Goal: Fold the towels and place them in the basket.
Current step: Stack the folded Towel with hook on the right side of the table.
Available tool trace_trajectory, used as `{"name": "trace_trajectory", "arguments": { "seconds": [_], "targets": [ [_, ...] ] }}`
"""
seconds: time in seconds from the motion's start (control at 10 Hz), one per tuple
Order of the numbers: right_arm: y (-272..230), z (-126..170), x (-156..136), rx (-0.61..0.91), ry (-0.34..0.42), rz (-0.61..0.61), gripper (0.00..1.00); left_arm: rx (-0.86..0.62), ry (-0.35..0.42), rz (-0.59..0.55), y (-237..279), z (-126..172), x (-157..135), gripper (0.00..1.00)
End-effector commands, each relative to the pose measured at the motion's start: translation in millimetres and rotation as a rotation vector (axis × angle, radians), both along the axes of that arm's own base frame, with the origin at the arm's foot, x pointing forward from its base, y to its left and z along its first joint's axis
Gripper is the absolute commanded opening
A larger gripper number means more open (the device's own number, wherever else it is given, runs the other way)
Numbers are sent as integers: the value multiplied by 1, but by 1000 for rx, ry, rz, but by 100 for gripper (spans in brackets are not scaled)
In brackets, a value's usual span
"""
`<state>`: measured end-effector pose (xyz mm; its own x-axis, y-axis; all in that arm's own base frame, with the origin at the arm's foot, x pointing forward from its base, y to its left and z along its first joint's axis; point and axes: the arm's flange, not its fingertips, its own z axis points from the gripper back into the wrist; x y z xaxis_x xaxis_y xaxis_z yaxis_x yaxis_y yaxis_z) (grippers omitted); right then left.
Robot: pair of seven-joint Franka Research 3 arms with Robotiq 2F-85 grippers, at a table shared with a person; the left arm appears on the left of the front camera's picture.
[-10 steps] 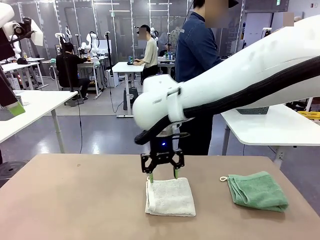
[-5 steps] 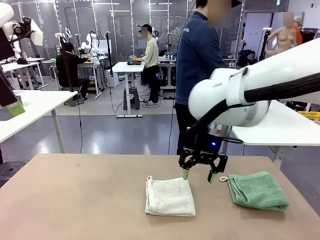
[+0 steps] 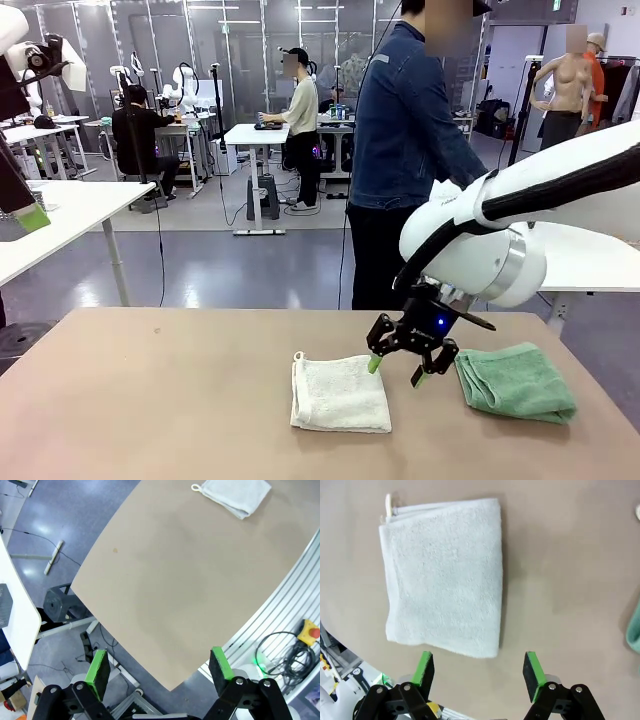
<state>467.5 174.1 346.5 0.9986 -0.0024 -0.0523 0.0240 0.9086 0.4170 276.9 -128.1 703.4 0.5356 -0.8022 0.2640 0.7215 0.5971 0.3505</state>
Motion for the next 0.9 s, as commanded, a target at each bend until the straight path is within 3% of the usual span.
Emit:
{"name": "trace_trajectory", "arguments": {
  "seconds": [0.0, 0.4, 0.8],
  "targets": [
    [3, -26, 11, 36, -52, -22, 90, 13, -18, 15, 0, 1, 0, 100],
    [12, -59, 23, 137, -71, -51, 90, 13, -18, 15, 0, 1, 0, 100],
    [24, -76, 22, 157, -34, -52, 90, 13, -18, 15, 0, 1, 0, 100]
  ]
}}
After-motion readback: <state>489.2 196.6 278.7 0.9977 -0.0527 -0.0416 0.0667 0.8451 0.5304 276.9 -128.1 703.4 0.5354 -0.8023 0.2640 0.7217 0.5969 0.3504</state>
